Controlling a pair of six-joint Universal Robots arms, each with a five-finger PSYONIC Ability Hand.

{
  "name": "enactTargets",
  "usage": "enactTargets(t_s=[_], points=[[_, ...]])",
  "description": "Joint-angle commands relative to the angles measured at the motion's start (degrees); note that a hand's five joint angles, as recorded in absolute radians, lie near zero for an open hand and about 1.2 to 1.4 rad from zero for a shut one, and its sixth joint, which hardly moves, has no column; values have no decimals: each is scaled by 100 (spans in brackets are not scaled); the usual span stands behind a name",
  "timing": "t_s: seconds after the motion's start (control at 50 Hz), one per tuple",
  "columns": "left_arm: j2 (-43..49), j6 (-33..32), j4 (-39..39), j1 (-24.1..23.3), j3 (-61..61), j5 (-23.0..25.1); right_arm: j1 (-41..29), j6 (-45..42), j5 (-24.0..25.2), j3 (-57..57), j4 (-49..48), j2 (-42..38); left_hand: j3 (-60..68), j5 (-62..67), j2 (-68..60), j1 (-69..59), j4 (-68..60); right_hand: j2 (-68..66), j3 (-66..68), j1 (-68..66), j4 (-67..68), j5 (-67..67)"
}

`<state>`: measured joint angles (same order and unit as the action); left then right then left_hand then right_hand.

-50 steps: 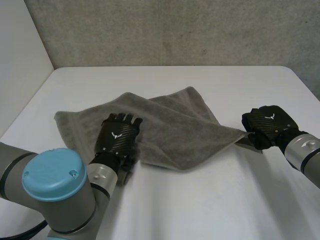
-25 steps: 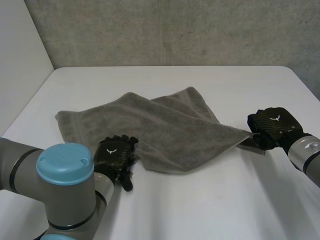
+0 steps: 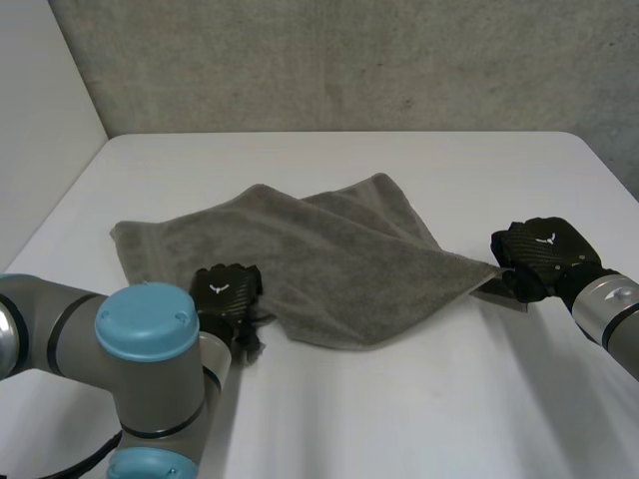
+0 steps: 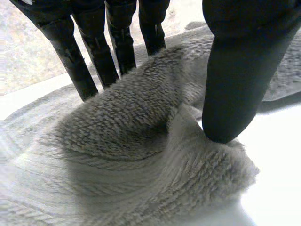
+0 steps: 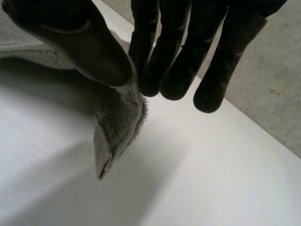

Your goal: Fold the towel.

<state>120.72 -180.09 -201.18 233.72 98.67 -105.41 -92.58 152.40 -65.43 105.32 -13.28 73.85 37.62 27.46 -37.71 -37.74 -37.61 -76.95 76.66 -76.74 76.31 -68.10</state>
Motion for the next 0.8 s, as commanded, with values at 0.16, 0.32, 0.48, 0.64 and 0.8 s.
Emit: enactTargets(t_s=[0.16, 0.32, 0.48, 0.64, 0.8], points=[[31, -817, -167, 112, 56, -331, 29, -17, 4, 6, -16, -11, 1027, 1043, -1018, -1015, -1029, -305, 334, -326, 369, -190], [-4, -1108, -290, 244, 117, -489, 38, -17, 4, 6, -34, -11, 926, 942, -917, -915, -928, -305, 334, -326, 369, -190], [-355, -1116, -281, 376, 328, -489, 82, -17, -5, 6, -43, -11, 943, 959, -934, -931, -945, -305, 334, -326, 369, -190], [-488, -1712, -273, 586, 495, -446, 82, -17, 4, 6, -51, -11, 1579, 1595, -1570, -1567, -1581, -305, 334, -326, 369, -190], [-496, -2496, -273, 728, 645, -437, 117, -17, 4, -3, -43, -2, 3096, 3112, -3087, -3084, -3098, -305, 334, -326, 369, -190]])
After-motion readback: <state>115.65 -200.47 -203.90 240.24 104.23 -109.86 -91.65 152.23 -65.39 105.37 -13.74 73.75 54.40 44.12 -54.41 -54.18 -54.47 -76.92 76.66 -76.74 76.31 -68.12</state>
